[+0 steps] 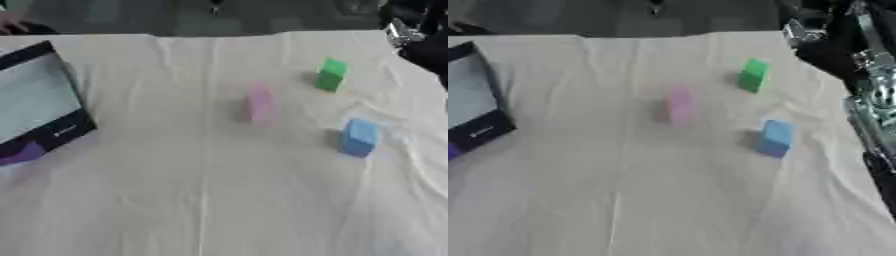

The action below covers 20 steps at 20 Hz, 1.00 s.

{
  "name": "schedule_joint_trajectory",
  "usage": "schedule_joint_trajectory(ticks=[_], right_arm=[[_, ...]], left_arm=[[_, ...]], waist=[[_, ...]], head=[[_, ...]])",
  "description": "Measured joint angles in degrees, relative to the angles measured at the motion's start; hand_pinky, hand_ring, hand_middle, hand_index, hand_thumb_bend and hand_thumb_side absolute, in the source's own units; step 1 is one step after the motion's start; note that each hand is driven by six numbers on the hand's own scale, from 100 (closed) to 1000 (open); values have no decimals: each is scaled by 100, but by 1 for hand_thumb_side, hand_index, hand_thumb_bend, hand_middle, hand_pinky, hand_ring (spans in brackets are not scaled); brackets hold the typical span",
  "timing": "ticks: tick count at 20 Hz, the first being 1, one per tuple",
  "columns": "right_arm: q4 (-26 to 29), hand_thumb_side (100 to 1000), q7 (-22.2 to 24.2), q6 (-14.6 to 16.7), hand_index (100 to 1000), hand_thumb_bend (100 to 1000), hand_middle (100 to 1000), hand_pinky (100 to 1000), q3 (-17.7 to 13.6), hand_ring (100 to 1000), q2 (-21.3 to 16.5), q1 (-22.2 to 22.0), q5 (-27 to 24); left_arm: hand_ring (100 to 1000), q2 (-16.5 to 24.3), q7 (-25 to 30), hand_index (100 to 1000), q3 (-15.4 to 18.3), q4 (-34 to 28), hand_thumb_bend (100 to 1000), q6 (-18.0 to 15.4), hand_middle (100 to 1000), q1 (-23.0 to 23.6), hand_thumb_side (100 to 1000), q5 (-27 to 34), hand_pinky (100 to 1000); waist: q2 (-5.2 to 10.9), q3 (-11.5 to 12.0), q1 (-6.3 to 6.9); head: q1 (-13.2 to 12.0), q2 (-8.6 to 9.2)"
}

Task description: Pick up the objects with one hand, pass them to the other hand, and then place them into the box on the other side of the table.

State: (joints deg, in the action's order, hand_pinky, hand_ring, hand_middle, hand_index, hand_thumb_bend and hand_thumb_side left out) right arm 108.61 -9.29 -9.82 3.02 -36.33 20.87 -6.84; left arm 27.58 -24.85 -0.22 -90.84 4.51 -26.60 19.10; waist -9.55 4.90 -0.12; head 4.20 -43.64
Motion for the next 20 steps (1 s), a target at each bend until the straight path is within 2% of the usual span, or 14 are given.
schedule_joint_trajectory(ticks=[4, 9, 10, 11, 13, 20], right_arm=[[126, 346, 278, -217, 811, 262, 833, 816, -8, 860, -226, -54, 187], [194, 338, 236, -277, 810, 270, 826, 814, -41, 856, -241, -81, 197], [195, 312, 222, -281, 820, 354, 826, 818, -45, 859, -241, -96, 197], [197, 341, 228, -287, 820, 297, 829, 818, -44, 859, -245, -128, 212], [227, 338, 312, -353, 822, 369, 821, 826, -36, 853, -311, -191, 331], [462, 378, 1330, -1032, 840, 461, 827, 859, 302, 868, -1301, -537, 916]], left_arm=[[813, 0, -8, 806, 0, 0, 291, -6, 836, 0, 696, 0, 875], [808, 0, -11, 805, 0, 0, 289, -7, 833, 0, 697, 0, 877], [808, 0, -14, 805, 0, 0, 289, -6, 833, 0, 693, 0, 877], [808, 1, -17, 805, 0, 0, 288, -3, 833, 0, 697, 0, 877], [808, 2, -20, 804, 0, 0, 287, 0, 834, 0, 698, 0, 878], [809, 34, -11, 804, -3, 27, 279, 9, 834, -8, 700, -7, 878]], waist=[[0, -3, 0], [0, -2, 0], [0, -1, 0], [0, 0, 0], [0, 4, 0], [0, 13, -2]], head=[[-22, 44], [-21, 48], [-20, 48], [-20, 48], [-20, 48], [-2, 47]])
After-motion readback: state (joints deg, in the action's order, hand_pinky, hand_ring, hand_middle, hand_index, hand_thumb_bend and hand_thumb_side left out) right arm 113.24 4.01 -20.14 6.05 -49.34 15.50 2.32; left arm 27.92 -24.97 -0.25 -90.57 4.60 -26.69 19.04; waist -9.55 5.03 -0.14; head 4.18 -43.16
